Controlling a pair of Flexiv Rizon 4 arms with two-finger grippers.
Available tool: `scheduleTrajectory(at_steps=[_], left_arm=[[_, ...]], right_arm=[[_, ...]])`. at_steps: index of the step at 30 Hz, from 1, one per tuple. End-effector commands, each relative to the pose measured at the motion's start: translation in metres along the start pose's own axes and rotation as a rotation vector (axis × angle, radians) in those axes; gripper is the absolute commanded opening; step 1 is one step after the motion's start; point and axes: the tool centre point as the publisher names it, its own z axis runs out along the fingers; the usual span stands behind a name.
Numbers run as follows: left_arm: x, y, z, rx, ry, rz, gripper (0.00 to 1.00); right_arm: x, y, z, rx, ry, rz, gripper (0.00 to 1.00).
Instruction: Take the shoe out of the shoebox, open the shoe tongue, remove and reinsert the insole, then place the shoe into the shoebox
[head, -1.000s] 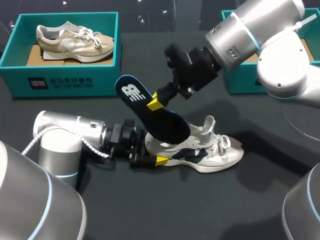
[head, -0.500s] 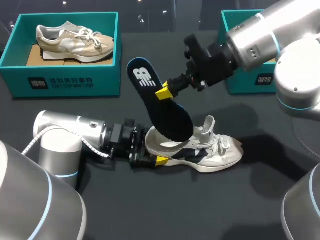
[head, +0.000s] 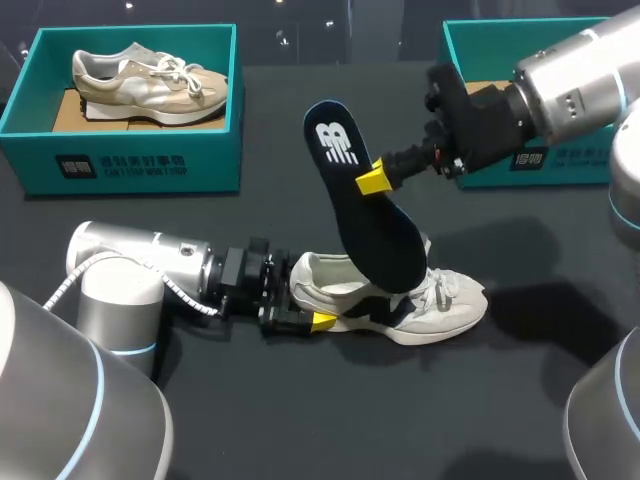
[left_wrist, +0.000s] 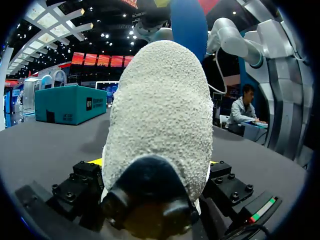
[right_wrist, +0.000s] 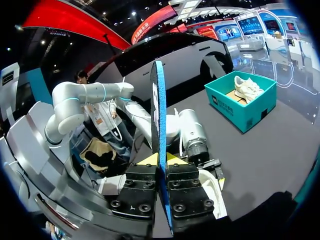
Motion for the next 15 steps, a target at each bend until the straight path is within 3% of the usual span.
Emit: scheduleTrajectory(at_steps=[1, 4, 5, 15], left_arm=[[0.000, 0.001, 0.000, -0.001, -0.001, 0.000, 0.00], [0.000, 0.001, 0.000, -0.001, -0.001, 0.000, 0.00], [0.000, 0.001, 0.000, -0.001, -0.001, 0.000, 0.00], [0.000, 0.001, 0.000, -0.001, -0.001, 0.000, 0.00]], right_arm=[[0.024, 0.003, -0.025, -0.101, -0.026, 0.019, 0.00], [0.034, 0.007, -0.043, -0.224, 0.041, 0.103, 0.00], [0.038, 0.009, -0.047, -0.212, -0.015, 0.103, 0.00], [0.038, 0.009, -0.047, -0.212, -0.015, 0.103, 0.00]])
